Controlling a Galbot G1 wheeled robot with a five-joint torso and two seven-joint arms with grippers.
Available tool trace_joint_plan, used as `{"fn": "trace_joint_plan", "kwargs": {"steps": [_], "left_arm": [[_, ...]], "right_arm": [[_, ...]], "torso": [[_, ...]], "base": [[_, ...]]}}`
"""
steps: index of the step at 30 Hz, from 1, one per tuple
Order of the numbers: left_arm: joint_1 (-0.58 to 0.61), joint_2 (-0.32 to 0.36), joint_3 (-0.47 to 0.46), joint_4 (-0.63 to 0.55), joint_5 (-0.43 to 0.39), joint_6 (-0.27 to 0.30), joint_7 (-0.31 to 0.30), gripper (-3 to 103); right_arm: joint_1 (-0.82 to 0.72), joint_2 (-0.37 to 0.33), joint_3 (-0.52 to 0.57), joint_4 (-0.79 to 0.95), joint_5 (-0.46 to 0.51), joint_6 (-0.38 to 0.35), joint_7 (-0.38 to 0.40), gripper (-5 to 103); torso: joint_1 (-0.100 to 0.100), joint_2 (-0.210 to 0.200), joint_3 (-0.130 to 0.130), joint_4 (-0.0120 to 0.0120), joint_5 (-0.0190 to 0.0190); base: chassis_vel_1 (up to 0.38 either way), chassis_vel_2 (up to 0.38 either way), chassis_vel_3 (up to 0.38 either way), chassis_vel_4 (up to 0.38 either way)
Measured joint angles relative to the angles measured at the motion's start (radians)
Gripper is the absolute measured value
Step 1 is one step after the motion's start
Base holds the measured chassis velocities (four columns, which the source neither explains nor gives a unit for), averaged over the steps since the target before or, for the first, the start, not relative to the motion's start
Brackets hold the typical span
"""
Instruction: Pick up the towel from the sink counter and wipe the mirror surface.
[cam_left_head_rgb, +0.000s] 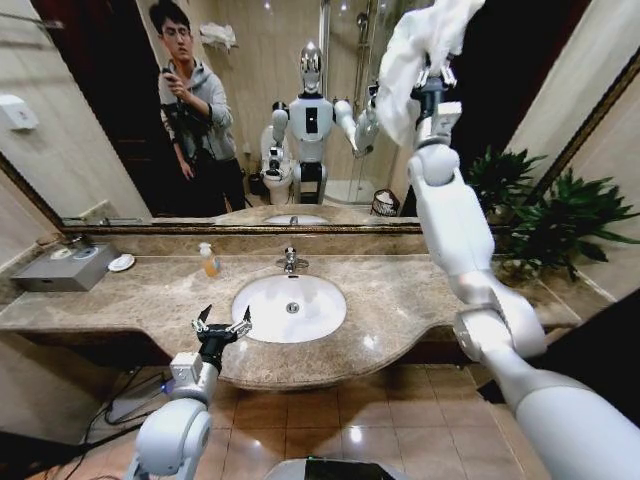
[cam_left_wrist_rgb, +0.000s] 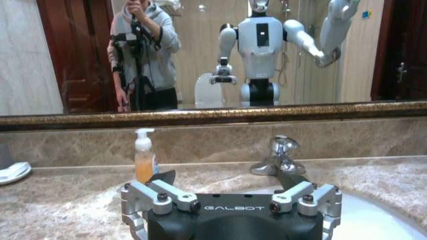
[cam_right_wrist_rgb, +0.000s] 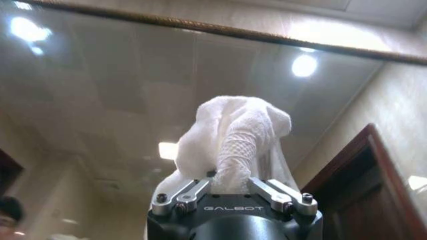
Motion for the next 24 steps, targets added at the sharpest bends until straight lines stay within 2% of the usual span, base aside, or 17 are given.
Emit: {"fn": "trace_joint_plan", "kwargs": {"steps": [2, 6, 10, 15, 24], "left_arm": [[0.000, 0.000, 0.000, 0.000, 0.000, 0.000, 0.000, 100], [0.000, 0.000, 0.000, 0.000, 0.000, 0.000, 0.000, 100], [0.000, 0.000, 0.000, 0.000, 0.000, 0.000, 0.000, 100], [0.000, 0.000, 0.000, 0.000, 0.000, 0.000, 0.000, 100], [0.000, 0.000, 0.000, 0.000, 0.000, 0.000, 0.000, 100]], "right_arm": [[-0.044, -0.036, -0.007, 0.090, 0.063, -0.018, 0.002, 9], [-0.073, -0.091, -0.009, 0.184, 0.130, -0.031, 0.008, 9], [-0.098, -0.134, -0.010, 0.251, 0.144, -0.046, 0.012, 9], [-0.110, -0.146, -0.009, 0.268, 0.141, -0.048, 0.012, 9], [-0.113, -0.123, -0.015, 0.243, 0.125, -0.038, 0.011, 9]], "torso": [[0.000, 0.000, 0.000, -0.0003, -0.0001], [0.000, 0.000, 0.000, -0.0009, -0.0002], [0.000, 0.000, 0.000, -0.0012, 0.0000], [0.000, 0.000, 0.000, -0.0008, -0.0003], [0.000, 0.000, 0.000, -0.0009, -0.0003]], "base": [[0.000, 0.000, 0.000, 0.000], [0.000, 0.000, 0.000, 0.000], [0.000, 0.000, 0.000, 0.000], [0.000, 0.000, 0.000, 0.000], [0.031, 0.017, -0.016, -0.042]]}}
